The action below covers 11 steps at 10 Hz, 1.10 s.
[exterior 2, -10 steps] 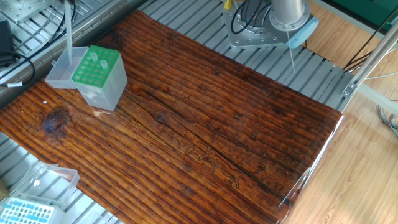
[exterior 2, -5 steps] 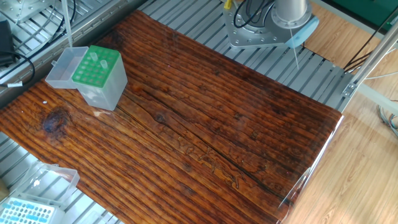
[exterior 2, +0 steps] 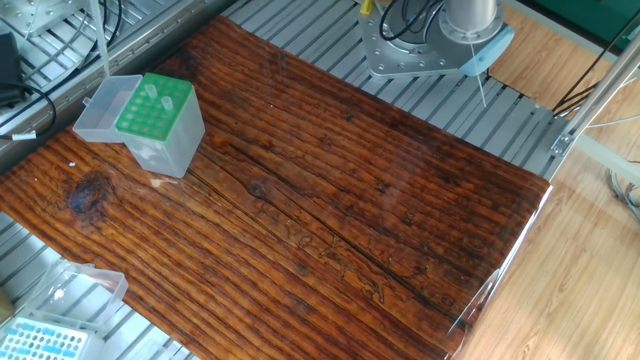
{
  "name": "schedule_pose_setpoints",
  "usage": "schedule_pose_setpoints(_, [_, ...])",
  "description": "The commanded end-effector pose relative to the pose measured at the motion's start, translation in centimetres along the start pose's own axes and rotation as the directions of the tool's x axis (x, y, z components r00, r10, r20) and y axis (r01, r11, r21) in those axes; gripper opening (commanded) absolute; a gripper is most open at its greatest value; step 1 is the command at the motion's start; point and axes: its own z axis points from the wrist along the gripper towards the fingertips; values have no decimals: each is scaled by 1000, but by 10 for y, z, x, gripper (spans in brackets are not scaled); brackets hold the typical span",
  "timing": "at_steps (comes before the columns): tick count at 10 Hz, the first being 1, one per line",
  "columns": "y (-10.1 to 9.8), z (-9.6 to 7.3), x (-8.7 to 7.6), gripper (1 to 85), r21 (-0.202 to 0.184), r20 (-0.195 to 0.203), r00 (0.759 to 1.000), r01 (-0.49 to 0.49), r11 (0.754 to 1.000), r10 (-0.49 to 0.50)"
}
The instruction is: Insert a large pipette tip into the holder for large pipette tips
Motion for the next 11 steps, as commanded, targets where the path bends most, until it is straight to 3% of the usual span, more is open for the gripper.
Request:
schedule_pose_setpoints(1, [3, 6, -19, 10, -23, 98, 995, 9, 1000, -7])
schedule_pose_setpoints(2, [-3, 11, -16, 10, -27, 102, 995, 24, 999, -22])
schedule_pose_setpoints(3, [-2, 16, -7, 10, -40, 76, 996, 52, 998, -49])
schedule_pose_setpoints(5, [-2, 18, 2, 10, -22, 40, 998, 58, 998, -57])
schedule_pose_setpoints(9, [2, 14, -10, 10, -28, 28, 998, 55, 998, -54])
schedule_pose_setpoints(11, [5, 25, -14, 10, -24, 16, 996, 87, 996, -87])
